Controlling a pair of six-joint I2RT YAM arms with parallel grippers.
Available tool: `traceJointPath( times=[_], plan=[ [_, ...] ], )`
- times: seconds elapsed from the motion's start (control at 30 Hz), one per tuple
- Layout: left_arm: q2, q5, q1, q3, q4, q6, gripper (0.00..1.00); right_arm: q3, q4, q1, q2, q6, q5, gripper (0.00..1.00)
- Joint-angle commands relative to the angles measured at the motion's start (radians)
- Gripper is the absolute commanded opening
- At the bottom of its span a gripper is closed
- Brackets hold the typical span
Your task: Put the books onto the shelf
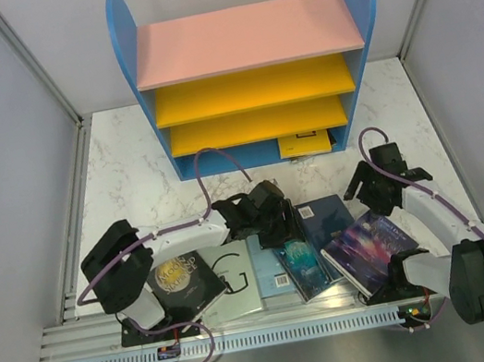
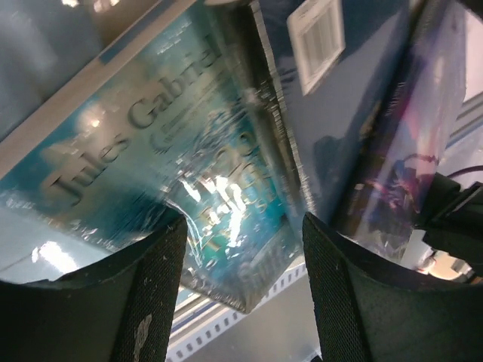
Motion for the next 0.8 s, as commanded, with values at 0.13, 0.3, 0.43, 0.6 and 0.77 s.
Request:
traceJointPath(
  times=[0.13,0.3,0.43,0.6,0.77],
  plan=[
    [0.096,0.121,0.022,-0.097,0.321,-0.081,0.67,-0.199,0.056,0.022,0.112,0.035,-0.253,0.8],
    [0.158,0.159,0.023,-0.118,0.473,-0.139,0.67,-0.25,0.126,0.022,0.136,0.071,-0.331,0.79],
    [0.221,0.162,0.022,-0.133,0.547,-0.219,0.63,-0.29,0.16,0.02,0.141,0.083,-0.386,0.78],
    [0.276,0.216,0.023,-0.196,0.787,-0.313,0.17,-0.313,0.144,0.022,0.099,0.077,-0.424,0.77],
    [0.18,0.173,0.037,-0.234,0.724,-0.301,0.02,-0.273,0.067,0.022,0.003,0.04,-0.452,0.8]
  ],
)
